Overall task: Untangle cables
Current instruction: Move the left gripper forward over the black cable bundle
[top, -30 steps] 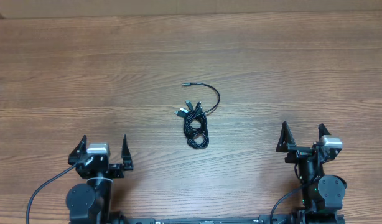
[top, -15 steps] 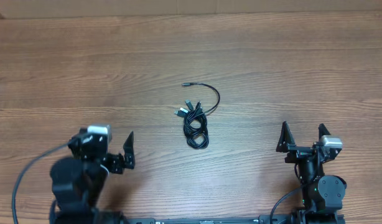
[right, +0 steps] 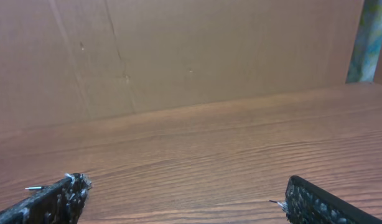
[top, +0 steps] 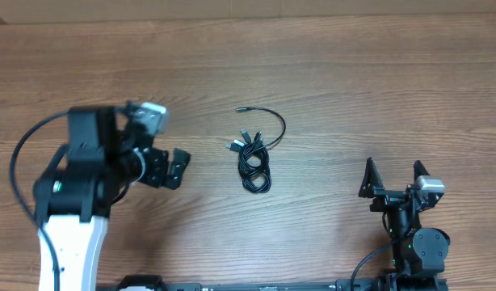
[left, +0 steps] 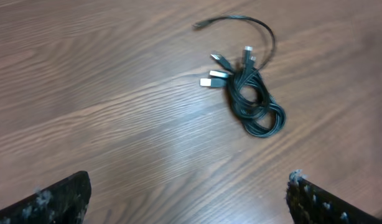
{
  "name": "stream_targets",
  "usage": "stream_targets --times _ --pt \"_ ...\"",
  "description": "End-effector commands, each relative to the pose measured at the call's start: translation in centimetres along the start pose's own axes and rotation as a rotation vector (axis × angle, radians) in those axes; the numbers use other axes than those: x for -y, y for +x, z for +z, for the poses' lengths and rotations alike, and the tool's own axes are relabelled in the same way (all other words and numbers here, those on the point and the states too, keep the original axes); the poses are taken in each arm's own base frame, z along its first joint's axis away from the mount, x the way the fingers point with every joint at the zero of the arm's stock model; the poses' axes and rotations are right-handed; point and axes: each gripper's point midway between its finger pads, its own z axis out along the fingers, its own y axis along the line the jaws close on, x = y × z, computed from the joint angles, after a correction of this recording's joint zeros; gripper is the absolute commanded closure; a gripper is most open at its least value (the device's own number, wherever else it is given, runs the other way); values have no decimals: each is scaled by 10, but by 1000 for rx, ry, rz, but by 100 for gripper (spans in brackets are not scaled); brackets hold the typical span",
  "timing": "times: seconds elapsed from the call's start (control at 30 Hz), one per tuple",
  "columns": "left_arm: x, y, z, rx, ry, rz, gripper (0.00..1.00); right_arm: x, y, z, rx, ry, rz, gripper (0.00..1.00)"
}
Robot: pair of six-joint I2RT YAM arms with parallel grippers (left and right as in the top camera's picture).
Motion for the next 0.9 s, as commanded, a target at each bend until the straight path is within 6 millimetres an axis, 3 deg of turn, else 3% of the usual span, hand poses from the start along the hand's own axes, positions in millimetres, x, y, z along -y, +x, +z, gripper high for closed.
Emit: stream_targets --times 0.0,0.27,0.5,0.7,0.87 --pt "14 -15 12 -75 5 84 0 -2 2 0 1 -9 -7 0" --pt "28 -18 65 -208 -93 29 0 -2 2 0 1 -9 -7 0" --pt "58 -26 120 -237 -34 71 1 -2 2 0 1 -9 -7 0" --pt "71 -6 155 -349 47 38 0 -2 2 0 1 -9 -7 0" --pt "67 12 184 -437 8 -109 37 -2 2 0 1 -9 -7 0"
